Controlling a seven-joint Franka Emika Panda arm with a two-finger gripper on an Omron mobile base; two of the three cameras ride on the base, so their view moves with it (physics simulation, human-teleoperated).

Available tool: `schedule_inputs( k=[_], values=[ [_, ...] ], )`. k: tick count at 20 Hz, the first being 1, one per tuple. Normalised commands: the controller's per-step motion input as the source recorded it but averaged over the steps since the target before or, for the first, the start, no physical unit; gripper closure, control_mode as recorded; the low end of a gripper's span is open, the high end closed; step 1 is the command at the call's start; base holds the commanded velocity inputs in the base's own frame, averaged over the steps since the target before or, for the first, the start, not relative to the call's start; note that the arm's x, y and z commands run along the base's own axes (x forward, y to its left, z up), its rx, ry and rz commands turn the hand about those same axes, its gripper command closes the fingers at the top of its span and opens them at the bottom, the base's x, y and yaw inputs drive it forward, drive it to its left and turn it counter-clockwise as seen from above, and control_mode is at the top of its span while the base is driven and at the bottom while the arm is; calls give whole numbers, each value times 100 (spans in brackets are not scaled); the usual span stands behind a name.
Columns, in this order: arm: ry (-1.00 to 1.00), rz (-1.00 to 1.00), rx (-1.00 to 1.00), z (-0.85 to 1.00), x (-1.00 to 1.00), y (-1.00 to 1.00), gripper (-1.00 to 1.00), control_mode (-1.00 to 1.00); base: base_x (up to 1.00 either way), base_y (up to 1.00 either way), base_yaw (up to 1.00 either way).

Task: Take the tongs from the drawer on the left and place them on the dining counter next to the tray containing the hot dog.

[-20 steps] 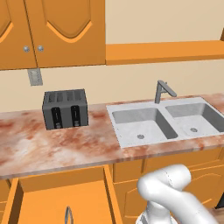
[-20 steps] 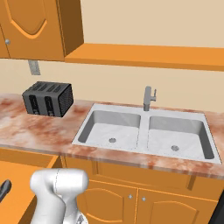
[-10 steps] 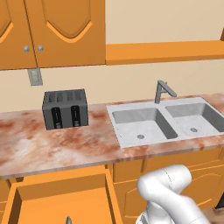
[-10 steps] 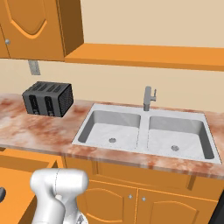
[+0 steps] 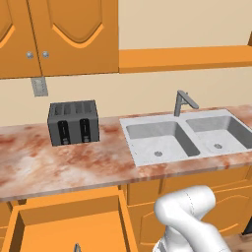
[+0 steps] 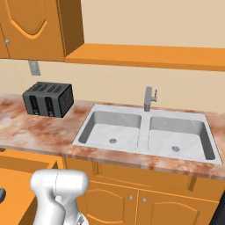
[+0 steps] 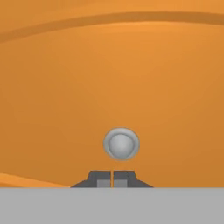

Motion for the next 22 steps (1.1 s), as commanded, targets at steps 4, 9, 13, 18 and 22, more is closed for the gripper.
schedule_inputs(
  k=[4,9,13,18,22],
  values=[
    [0,0,0,0,0,0,100,-100,0,0,0],
    [0,0,0,0,0,0,-100,-100,0,0,0],
    [0,-1,1,0,-59,0,-100,-100,0,0,0],
    [8,-10,8,32,-77,-2,-100,-100,0,0,0],
    [28,-11,9,65,-31,-22,-100,-100,0,0,0]
  ],
)
